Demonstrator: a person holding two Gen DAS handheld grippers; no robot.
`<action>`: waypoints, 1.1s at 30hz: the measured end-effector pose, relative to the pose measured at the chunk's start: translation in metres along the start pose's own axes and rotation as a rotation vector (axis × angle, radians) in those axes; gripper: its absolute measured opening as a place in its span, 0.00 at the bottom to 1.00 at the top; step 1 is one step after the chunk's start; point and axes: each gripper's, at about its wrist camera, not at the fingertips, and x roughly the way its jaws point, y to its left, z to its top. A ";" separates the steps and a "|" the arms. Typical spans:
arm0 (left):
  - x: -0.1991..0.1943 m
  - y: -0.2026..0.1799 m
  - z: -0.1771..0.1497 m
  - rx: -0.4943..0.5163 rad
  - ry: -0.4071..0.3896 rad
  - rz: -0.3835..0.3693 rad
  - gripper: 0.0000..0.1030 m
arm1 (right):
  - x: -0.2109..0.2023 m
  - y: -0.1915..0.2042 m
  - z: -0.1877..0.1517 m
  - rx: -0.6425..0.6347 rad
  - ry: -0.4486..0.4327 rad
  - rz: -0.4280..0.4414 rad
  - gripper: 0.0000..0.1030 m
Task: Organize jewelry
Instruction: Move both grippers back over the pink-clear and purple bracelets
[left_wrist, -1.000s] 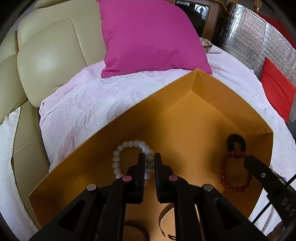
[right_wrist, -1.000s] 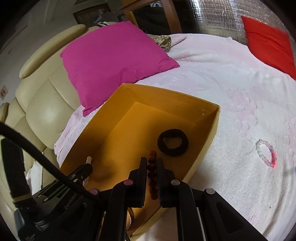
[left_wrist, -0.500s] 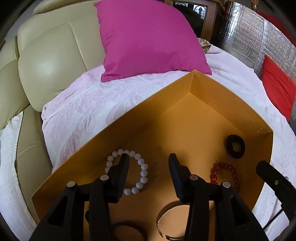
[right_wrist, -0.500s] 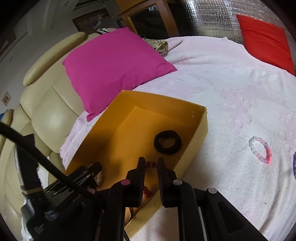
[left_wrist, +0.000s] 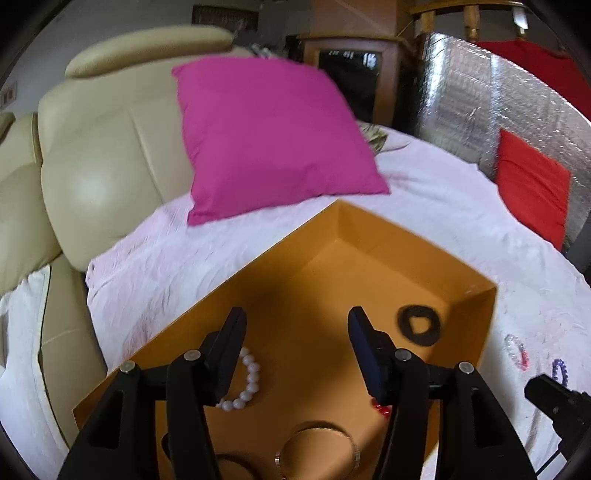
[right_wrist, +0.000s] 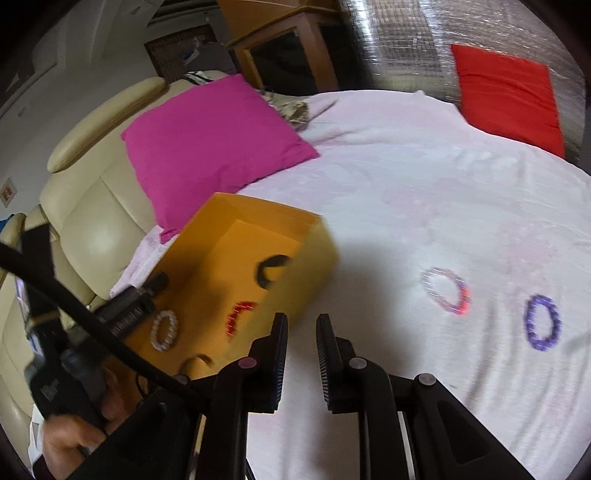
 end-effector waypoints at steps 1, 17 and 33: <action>-0.003 -0.004 0.001 0.006 -0.011 -0.009 0.59 | -0.004 -0.008 -0.002 0.005 0.003 -0.012 0.18; -0.022 -0.076 -0.007 0.142 -0.065 -0.073 0.62 | -0.059 -0.122 -0.041 0.149 0.012 -0.175 0.22; -0.024 -0.143 -0.034 0.336 -0.029 -0.152 0.67 | -0.067 -0.187 -0.061 0.281 0.050 -0.300 0.35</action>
